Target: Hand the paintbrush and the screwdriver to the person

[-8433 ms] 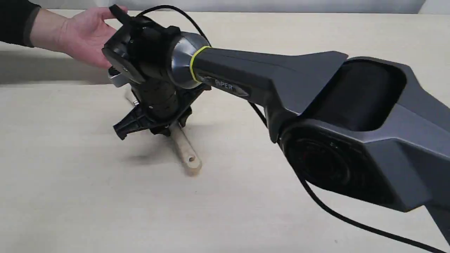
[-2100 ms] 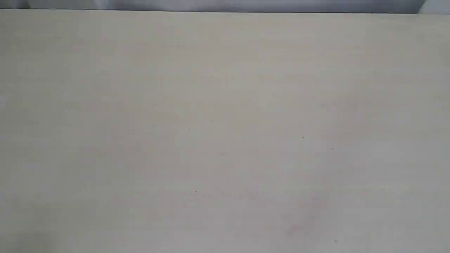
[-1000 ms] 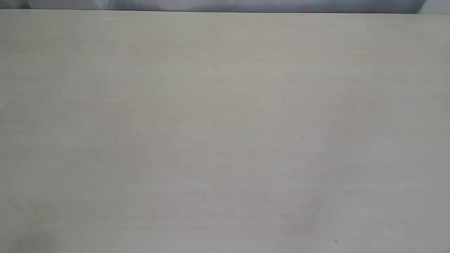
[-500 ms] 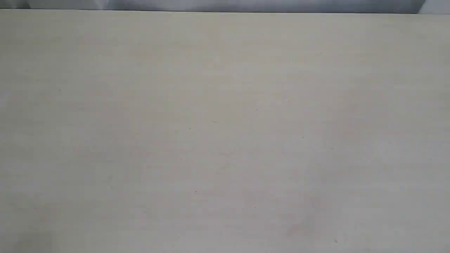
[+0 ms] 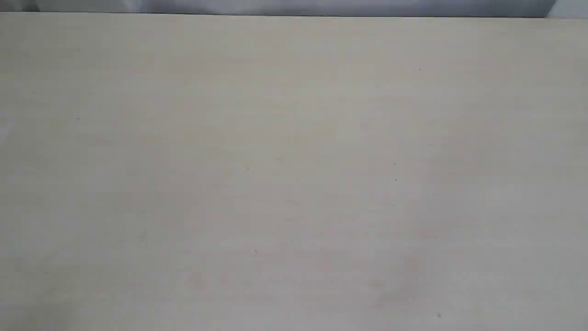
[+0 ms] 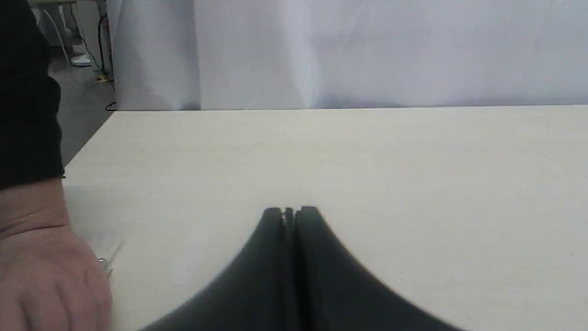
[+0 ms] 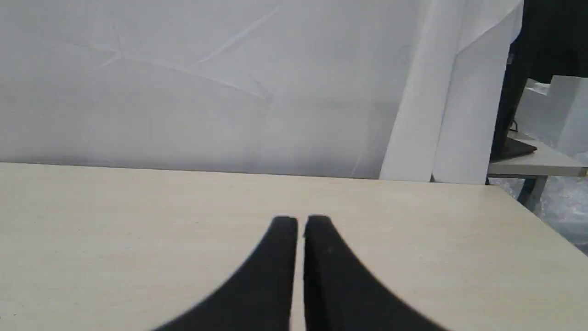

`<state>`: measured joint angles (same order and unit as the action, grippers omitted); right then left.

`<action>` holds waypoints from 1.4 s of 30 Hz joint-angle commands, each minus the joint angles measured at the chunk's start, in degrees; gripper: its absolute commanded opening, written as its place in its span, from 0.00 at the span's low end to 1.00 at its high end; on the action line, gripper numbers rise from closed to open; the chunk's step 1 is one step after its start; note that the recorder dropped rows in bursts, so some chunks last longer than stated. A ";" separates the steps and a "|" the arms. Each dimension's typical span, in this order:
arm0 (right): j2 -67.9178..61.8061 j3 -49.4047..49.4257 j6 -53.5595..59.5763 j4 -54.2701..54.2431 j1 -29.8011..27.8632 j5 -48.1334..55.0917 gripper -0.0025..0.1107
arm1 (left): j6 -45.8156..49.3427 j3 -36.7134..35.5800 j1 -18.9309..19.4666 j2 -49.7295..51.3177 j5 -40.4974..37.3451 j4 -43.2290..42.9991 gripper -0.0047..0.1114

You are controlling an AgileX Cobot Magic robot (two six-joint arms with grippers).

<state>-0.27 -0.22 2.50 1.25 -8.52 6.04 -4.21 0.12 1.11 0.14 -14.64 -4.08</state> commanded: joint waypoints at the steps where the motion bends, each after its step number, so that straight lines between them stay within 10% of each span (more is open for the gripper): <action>1: 0.27 0.22 -2.50 0.97 -0.37 0.92 0.06 | -0.12 -0.12 -0.47 -0.14 0.23 0.24 0.04; 42: 0.27 0.22 -1.92 0.92 6.19 13.88 0.06 | -0.12 -0.12 -0.47 -0.14 0.46 0.12 0.04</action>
<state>-0.27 -0.20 0.43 2.15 -2.69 19.98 -4.21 0.12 1.11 0.14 -14.64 -4.08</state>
